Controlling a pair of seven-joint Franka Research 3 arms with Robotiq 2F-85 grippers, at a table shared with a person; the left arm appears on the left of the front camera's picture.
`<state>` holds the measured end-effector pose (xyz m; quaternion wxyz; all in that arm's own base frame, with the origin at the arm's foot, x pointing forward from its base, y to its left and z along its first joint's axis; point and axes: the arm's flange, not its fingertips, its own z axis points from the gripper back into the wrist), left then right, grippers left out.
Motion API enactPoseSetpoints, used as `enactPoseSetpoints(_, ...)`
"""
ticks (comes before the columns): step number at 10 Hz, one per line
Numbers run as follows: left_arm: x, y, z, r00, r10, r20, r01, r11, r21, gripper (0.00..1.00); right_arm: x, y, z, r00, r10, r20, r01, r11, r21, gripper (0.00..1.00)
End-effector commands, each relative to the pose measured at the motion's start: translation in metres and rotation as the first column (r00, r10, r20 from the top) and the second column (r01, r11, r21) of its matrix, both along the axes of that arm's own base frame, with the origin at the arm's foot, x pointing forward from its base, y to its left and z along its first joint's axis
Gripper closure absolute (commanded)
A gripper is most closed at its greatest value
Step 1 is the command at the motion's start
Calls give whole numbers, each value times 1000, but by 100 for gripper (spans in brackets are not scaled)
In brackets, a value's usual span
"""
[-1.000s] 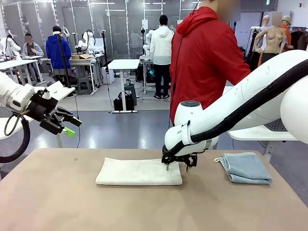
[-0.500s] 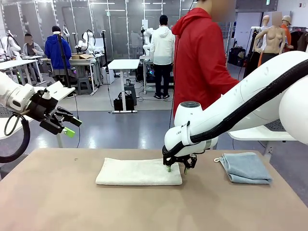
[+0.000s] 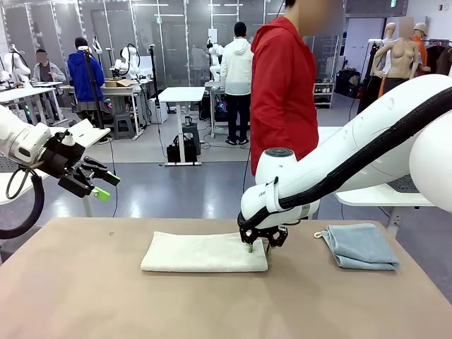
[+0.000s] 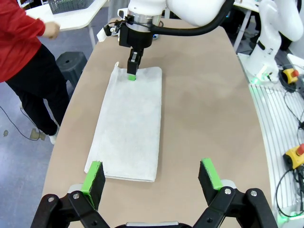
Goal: Fold the towels and place them in the basket.
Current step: When a person lays out a Towel with hook on the table, fold it in half twice.
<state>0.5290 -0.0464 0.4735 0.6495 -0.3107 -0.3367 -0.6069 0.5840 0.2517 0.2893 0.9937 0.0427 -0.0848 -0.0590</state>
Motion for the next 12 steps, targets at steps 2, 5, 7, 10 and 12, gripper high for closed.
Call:
enactPoseSetpoints(2, 0, 0, 1, 1000, 2, 0, -2, 1000, 0, 0, 2, 9, -5, 999, -36, -10, 36, 999, -15, 64)
enactPoseSetpoints(5, 0, 0, 1, 1000, 2, 0, -2, 1000, 0, 0, 2, 11, -6, 999, -46, -18, 45, 998, -35, 64)
enactPoseSetpoints(7, 0, 0, 1, 1000, 2, 0, -2, 1000, 0, 0, 1, 13, -5, 999, -45, -19, 44, 998, -46, 64)
enactPoseSetpoints(10, 0, 0, 1, 1000, 2, 0, -2, 1000, 0, 0, 2, 14, -4, 999, -36, -26, 35, 998, -50, 84)
enactPoseSetpoints(12, 0, 0, 1, 1000, 2, 0, -2, 1000, 0, 0, 3, 14, -3, 999, -44, -27, 42, 998, -50, 100)
